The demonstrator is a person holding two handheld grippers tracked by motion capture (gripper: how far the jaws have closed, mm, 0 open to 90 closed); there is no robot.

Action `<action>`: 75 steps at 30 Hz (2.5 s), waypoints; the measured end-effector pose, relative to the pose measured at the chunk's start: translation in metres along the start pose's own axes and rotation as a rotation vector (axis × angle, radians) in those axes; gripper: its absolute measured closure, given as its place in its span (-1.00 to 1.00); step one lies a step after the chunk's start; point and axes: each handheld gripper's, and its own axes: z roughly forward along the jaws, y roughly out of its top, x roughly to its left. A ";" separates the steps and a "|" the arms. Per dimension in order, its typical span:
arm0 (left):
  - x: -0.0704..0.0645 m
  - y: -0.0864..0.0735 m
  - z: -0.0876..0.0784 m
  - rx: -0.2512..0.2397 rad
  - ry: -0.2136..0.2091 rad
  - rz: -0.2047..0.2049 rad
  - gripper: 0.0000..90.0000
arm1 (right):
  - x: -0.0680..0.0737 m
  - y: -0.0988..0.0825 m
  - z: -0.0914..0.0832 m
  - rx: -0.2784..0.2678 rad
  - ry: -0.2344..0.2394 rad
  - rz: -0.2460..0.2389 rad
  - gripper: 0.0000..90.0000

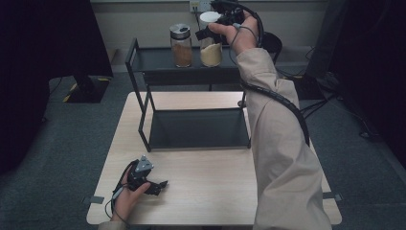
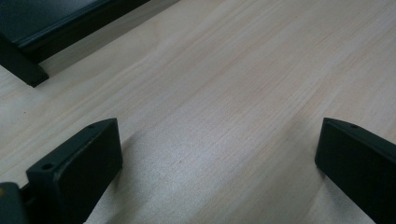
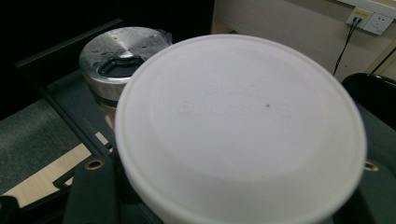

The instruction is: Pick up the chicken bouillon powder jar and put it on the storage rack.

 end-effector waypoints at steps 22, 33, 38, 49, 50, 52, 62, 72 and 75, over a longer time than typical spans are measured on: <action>0.000 0.000 0.000 0.000 0.000 0.000 -1.00 | -0.009 -0.013 0.007 -0.037 0.011 0.032 -0.25; 0.000 0.000 0.000 0.000 0.000 0.000 -1.00 | -0.006 -0.014 0.006 -0.018 0.019 0.021 -0.63; 0.000 0.000 0.000 -0.001 0.000 -0.001 -1.00 | 0.000 -0.020 0.001 -0.036 -0.009 0.041 -0.89; 0.000 0.000 0.000 -0.001 0.001 -0.003 -1.00 | 0.009 -0.039 -0.014 -0.066 -0.034 0.080 -0.99; 0.000 0.000 0.000 -0.002 0.001 -0.003 -1.00 | 0.009 -0.039 -0.014 -0.066 -0.034 0.080 -0.99; 0.000 0.000 0.000 -0.001 0.000 -0.003 -1.00 | 0.011 -0.044 -0.016 -0.071 -0.039 0.082 -0.99; 0.000 -0.001 0.000 -0.005 0.000 -0.006 -1.00 | 0.019 -0.063 -0.025 -0.096 -0.060 0.092 -0.99; 0.000 -0.001 0.000 -0.004 0.000 -0.005 -1.00 | 0.030 -0.074 -0.032 -0.106 -0.047 0.084 -0.98; 0.000 -0.001 0.000 -0.004 0.000 -0.005 -1.00 | 0.033 -0.076 -0.032 -0.105 -0.043 0.082 -0.98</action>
